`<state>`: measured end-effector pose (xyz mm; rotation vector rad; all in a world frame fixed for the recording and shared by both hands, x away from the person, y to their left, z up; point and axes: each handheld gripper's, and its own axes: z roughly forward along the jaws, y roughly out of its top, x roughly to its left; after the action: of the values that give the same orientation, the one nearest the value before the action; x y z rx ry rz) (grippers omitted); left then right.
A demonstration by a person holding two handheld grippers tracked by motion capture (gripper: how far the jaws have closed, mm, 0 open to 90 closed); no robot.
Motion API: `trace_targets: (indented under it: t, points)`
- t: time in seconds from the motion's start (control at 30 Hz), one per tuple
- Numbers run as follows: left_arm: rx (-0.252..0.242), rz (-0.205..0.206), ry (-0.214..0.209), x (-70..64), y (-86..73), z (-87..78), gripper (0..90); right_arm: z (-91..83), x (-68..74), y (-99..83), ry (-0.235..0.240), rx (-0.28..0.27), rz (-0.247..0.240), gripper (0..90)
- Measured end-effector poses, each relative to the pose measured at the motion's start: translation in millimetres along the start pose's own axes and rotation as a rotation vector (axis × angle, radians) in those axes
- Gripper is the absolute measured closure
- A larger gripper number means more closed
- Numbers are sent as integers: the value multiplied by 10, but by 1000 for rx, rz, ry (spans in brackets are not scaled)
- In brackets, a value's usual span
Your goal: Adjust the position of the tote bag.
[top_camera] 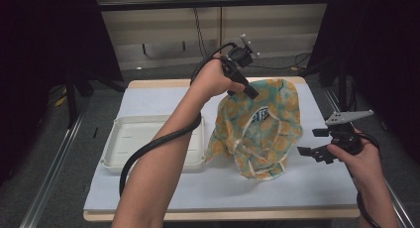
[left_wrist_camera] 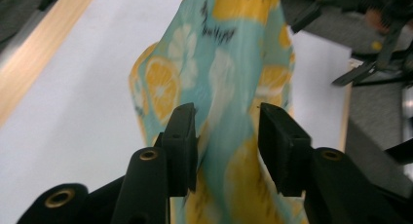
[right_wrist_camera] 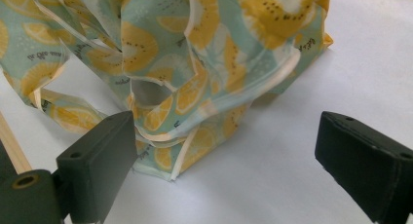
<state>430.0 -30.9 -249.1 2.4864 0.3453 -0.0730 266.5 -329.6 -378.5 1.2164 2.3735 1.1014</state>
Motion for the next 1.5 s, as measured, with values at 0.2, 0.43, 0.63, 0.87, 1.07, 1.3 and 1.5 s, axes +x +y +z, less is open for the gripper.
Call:
trace_targets:
  t: [0.2, 0.43, 0.63, 0.87, 1.07, 1.3, 1.5]
  points:
    - [-12, -65, -16, 48, -212, -48, 594, 14, 15, 13, -1, 4, -2, 80]
    - [-78, -85, -29, 60, -191, -9, 689, 27, 24, 17, 3, 8, -2, 81]
    - [-104, -73, -20, 64, -108, 96, 703, 17, 8, 5, -2, 6, 2, 80]
    - [-88, -41, -30, 87, -77, 138, 899, 46, 13, -1, 9, 17, 5, 81]
    - [-71, 33, -57, 91, -50, 132, 900, 17, 10, 4, 5, 5, 3, 81]
    - [-57, 159, -95, 51, 76, 162, 900, 5, -3, -10, 3, 6, 15, 81]
    - [-59, 143, -109, 93, 93, 180, 900, -40, -28, -23, -6, -8, 10, 80]
